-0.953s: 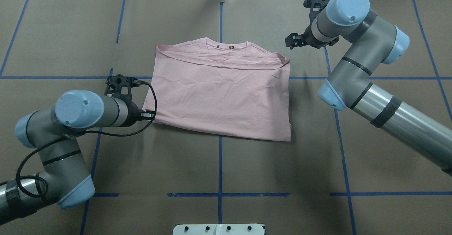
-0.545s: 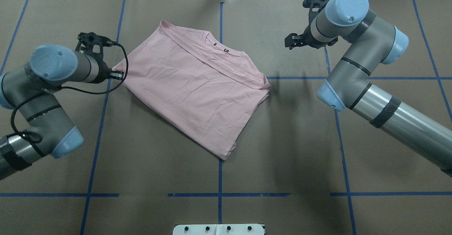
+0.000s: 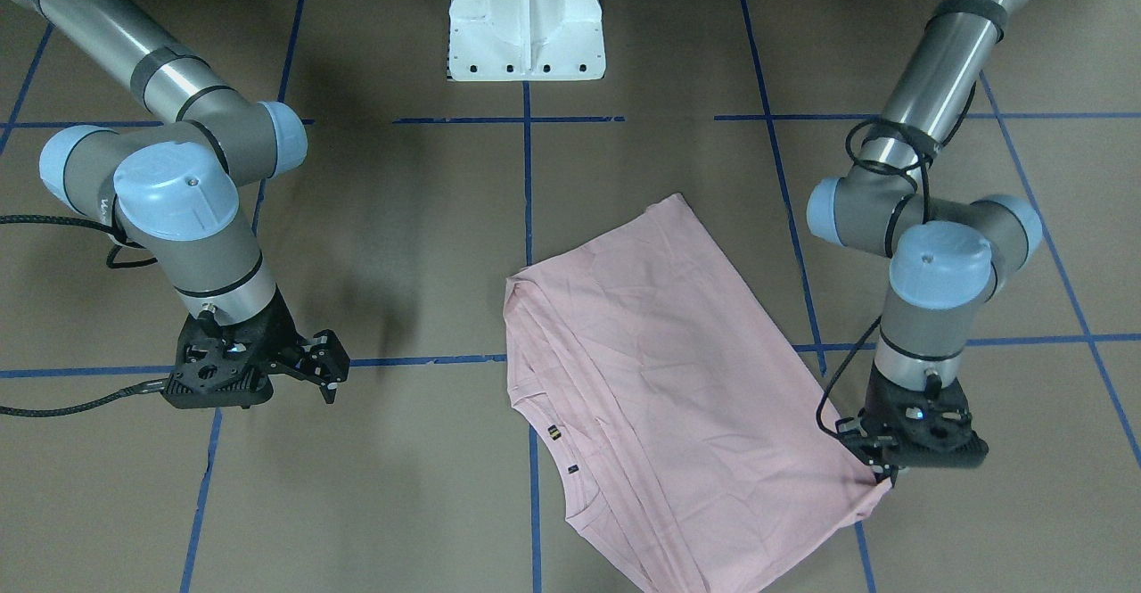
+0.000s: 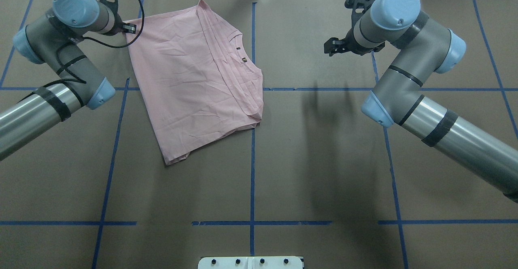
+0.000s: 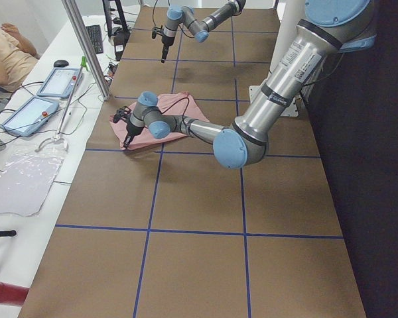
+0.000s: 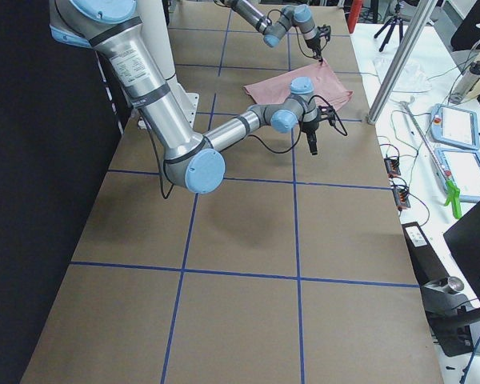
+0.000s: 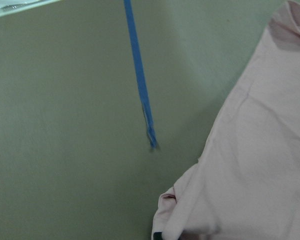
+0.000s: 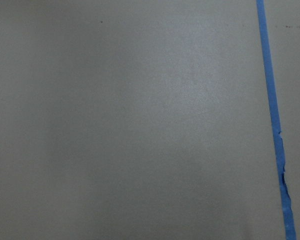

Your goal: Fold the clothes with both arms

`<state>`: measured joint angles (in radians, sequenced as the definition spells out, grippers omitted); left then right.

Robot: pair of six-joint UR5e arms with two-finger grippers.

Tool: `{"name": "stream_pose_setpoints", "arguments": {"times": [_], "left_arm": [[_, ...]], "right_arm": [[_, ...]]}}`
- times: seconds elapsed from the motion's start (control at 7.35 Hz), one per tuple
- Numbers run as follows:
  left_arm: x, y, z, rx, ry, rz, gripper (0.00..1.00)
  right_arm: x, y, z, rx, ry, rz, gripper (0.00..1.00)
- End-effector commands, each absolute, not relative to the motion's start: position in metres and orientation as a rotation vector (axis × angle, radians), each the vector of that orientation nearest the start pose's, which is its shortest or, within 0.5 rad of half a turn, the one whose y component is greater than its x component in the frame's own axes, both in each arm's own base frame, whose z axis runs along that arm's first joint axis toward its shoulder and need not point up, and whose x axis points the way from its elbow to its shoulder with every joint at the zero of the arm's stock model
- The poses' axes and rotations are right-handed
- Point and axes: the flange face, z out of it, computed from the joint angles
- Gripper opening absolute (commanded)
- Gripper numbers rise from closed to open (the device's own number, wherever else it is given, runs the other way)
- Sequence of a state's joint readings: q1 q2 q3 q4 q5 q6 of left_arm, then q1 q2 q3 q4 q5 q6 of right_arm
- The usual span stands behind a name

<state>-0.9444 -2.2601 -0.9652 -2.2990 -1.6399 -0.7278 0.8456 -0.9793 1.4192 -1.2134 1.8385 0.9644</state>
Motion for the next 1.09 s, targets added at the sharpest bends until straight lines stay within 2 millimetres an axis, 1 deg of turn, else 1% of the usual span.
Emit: {"name": "stream_pose_setpoints", "arguments": {"times": [0.0,0.14,0.27,0.41,0.54,0.68,0.82,0.95], "left_arm": [[0.353,-0.745,0.478,0.635,0.511,-0.048,0.79],[0.348,-0.739,0.476,0.663,0.550,-0.035,1.00],[0.328,-0.742,0.463,0.635,0.639,0.005,1.00],[0.310,-0.727,0.464,0.643,0.679,0.065,1.00],[0.302,-0.714,0.455,0.669,0.695,0.068,1.00],[0.300,-0.711,0.454,0.670,0.699,0.064,1.00],[0.300,-0.711,0.454,0.673,0.702,0.062,1.00],[0.300,-0.711,0.453,0.675,0.704,0.061,1.00]], "right_arm": [[-0.420,-0.608,0.330,0.314,-0.794,0.166,1.00],[-0.442,-0.599,0.311,0.299,-0.822,0.203,0.99],[-0.465,-0.590,0.289,0.283,-0.846,0.257,0.90],[-0.488,-0.583,0.267,0.271,-0.867,0.322,0.84],[-0.525,-0.580,0.241,0.246,-0.881,0.370,0.82],[-0.567,-0.582,0.212,0.233,-0.875,0.402,0.81],[-0.599,-0.583,0.192,0.229,-0.858,0.407,0.81],[-0.621,-0.576,0.176,0.211,-0.861,0.425,0.76]]}}
